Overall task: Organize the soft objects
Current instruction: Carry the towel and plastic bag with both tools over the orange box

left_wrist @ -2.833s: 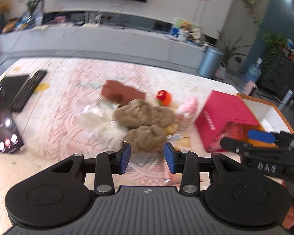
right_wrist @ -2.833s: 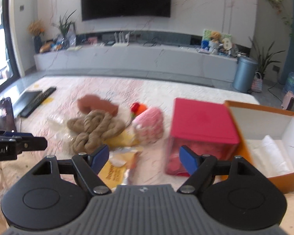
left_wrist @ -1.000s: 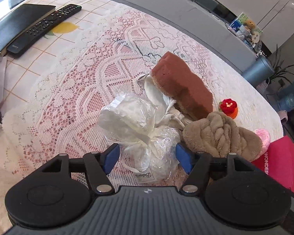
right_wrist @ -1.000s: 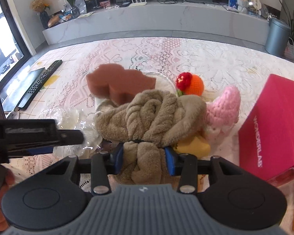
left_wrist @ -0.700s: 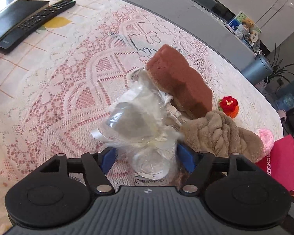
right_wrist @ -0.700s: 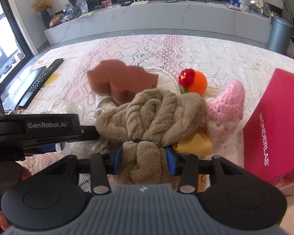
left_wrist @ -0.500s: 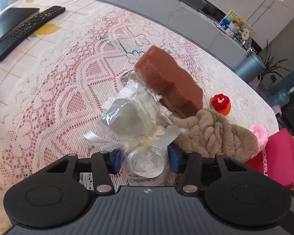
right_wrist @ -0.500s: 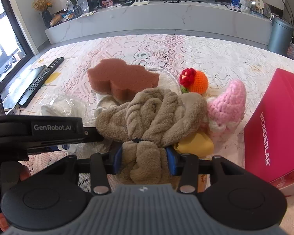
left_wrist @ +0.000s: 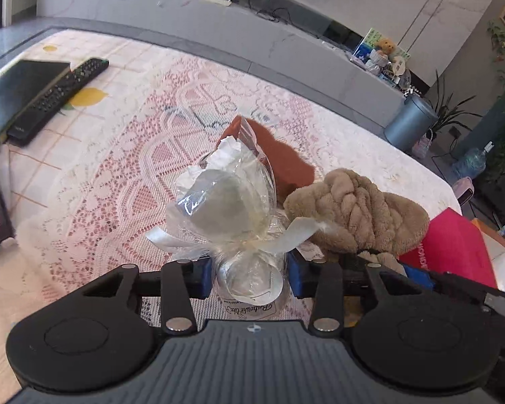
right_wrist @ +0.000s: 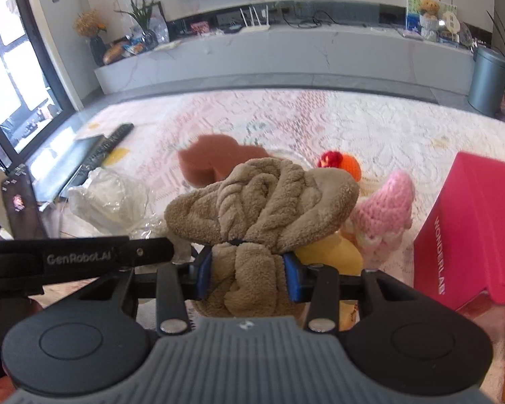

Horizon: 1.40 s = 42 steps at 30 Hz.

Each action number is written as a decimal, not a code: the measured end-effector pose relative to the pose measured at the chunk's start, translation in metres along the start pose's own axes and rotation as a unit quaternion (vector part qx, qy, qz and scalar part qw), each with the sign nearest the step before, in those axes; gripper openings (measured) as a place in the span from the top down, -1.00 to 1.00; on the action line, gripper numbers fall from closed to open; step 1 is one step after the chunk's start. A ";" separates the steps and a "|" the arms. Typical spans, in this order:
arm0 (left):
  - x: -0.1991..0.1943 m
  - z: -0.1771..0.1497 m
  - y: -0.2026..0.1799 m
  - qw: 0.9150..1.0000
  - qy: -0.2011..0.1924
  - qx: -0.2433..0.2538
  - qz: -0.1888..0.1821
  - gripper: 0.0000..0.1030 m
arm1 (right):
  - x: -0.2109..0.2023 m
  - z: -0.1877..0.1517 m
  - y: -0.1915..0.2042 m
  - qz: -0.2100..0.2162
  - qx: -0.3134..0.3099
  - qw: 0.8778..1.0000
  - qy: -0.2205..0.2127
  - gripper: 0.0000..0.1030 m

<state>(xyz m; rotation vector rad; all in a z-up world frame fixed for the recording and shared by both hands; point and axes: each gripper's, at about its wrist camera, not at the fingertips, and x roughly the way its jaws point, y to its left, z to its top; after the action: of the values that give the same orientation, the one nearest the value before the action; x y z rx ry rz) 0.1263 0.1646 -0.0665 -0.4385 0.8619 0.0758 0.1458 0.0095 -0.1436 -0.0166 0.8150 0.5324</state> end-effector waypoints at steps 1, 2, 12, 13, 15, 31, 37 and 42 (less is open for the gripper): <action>-0.007 -0.001 -0.003 1.000 -0.005 0.005 0.000 0.08 | -0.007 0.001 0.001 0.002 -0.002 1.000 -0.005 0.18; -0.015 -0.002 -0.007 1.000 -0.010 0.010 0.000 0.08 | -0.013 0.002 0.003 0.005 -0.004 1.000 -0.010 0.18; -0.068 -0.019 -0.034 0.998 -0.034 0.044 -0.006 0.08 | -0.092 -0.002 0.003 0.001 -0.014 0.998 -0.054 0.18; -0.073 -0.021 -0.038 0.998 -0.036 0.051 -0.009 0.08 | -0.101 -0.004 0.002 -0.002 -0.014 0.998 -0.059 0.18; -0.081 -0.026 -0.048 0.997 -0.039 0.065 -0.015 0.08 | -0.119 -0.010 -0.003 -0.011 -0.011 0.997 -0.070 0.18; -0.109 -0.059 -0.167 0.970 -0.043 0.207 -0.116 0.07 | -0.232 -0.055 -0.087 -0.093 0.039 0.986 -0.131 0.18; -0.093 -0.056 -0.223 0.952 -0.026 0.256 -0.165 0.08 | -0.257 -0.052 -0.128 -0.128 0.033 0.983 -0.128 0.18; -0.064 -0.051 -0.269 0.939 0.008 0.283 -0.196 0.08 | -0.266 -0.042 -0.175 -0.147 0.037 0.982 -0.110 0.18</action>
<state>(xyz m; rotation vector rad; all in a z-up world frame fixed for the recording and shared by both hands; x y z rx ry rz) 0.1120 -0.0929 0.0444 -0.0597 0.7576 -0.5352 0.0472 -0.2701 -0.0202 -0.0084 0.6016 0.2194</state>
